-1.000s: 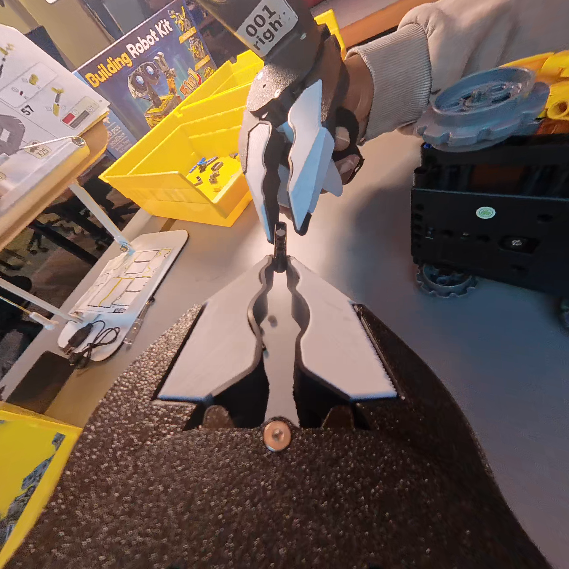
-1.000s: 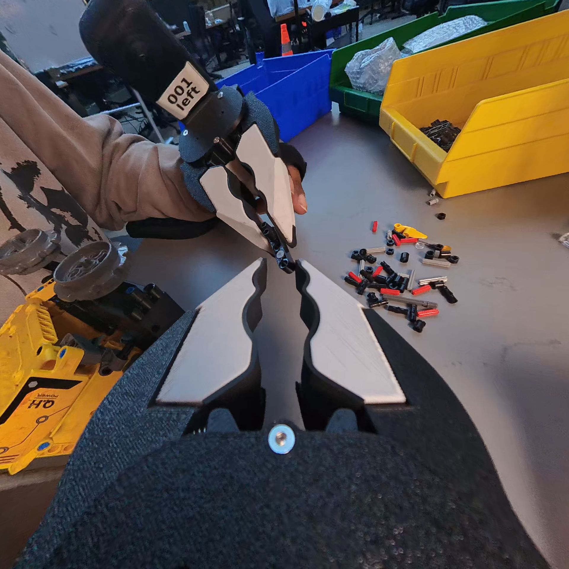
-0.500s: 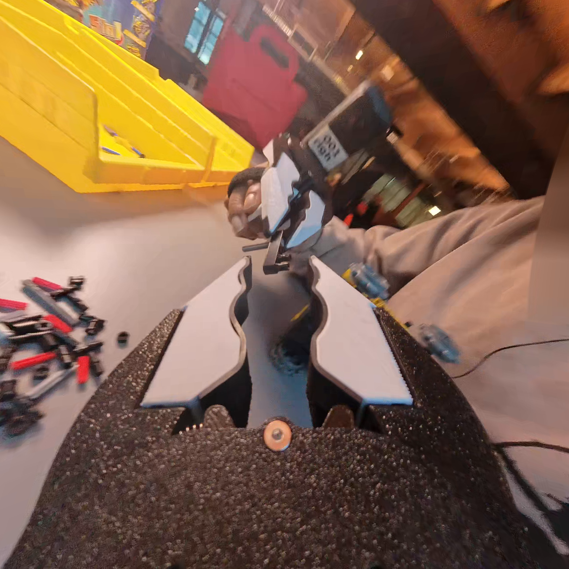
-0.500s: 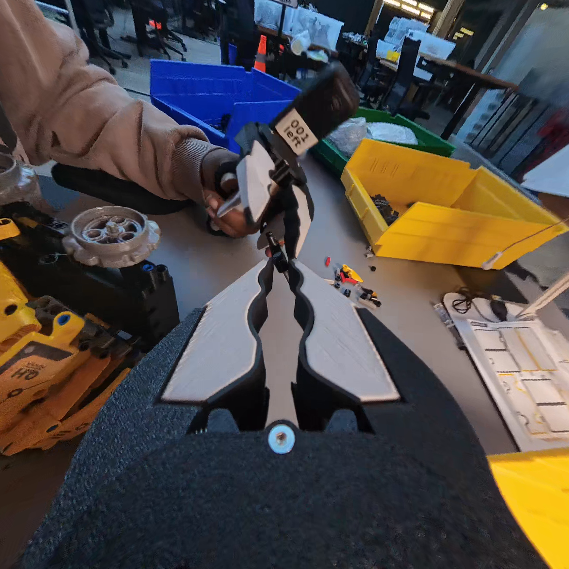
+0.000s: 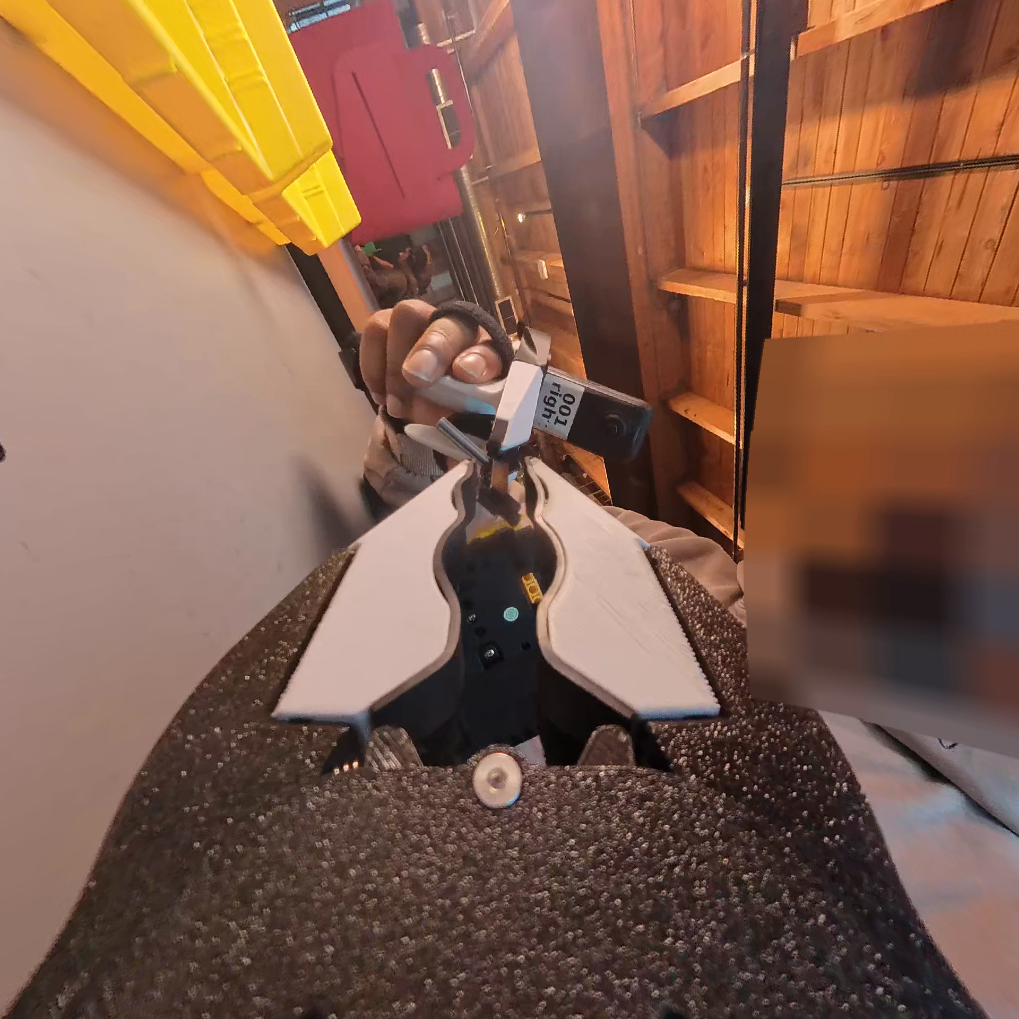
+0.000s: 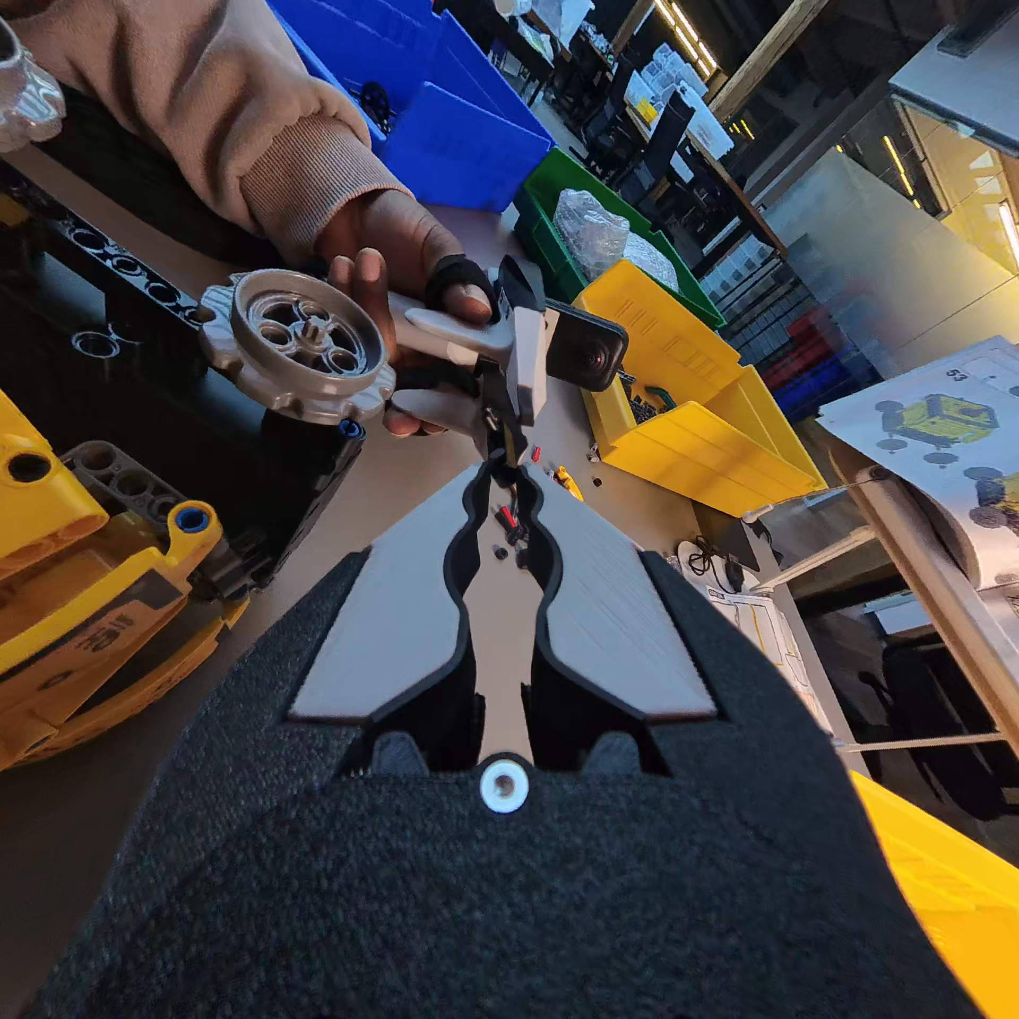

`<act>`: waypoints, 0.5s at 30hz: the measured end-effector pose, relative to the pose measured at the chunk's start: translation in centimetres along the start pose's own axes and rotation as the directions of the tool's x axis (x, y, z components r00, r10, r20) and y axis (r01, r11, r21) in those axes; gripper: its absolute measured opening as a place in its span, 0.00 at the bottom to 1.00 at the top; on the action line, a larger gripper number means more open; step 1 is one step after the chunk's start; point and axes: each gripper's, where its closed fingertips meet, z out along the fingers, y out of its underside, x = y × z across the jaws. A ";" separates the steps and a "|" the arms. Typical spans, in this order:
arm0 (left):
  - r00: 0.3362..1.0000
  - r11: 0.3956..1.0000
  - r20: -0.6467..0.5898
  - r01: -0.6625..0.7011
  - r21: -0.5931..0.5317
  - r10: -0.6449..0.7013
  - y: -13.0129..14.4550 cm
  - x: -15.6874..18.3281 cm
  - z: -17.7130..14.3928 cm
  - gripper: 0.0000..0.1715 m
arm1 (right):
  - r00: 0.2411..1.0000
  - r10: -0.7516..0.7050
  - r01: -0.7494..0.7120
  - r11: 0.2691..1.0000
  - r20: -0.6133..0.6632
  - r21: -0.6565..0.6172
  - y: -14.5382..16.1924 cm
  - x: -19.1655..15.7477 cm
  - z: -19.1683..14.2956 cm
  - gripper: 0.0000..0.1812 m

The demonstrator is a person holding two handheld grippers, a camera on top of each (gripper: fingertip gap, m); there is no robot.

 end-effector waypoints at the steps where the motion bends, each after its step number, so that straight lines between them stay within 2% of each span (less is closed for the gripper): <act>1: 1.000 1.000 0.009 -0.003 0.005 0.003 -0.1 -0.2 -0.1 0.04 | 1.000 -0.009 0.009 1.000 0.005 -0.009 0.1 -0.1 0.0 0.04; 5: 0.998 0.999 0.049 -0.042 -0.012 0.043 0.0 -0.4 0.0 0.01 | 0.999 -0.041 0.040 0.999 -0.005 -0.034 0.6 -0.1 0.0 0.04; 7: 0.995 0.998 0.073 -0.062 -0.009 0.063 -0.2 -0.7 -0.1 0.03 | 0.998 -0.055 0.055 0.997 -0.013 -0.049 0.9 0.0 0.1 0.04; 9: 0.997 0.999 0.062 -0.046 0.001 0.046 -0.4 -0.6 -0.1 0.10 | 0.995 -0.094 0.092 0.993 -0.021 -0.077 1.4 0.1 0.1 0.04; 15: 0.998 0.998 0.057 0.035 0.045 -0.037 -1.0 -1.4 -0.5 0.13 | 0.987 -0.153 0.147 0.984 -0.045 -0.101 1.5 0.4 -0.1 0.04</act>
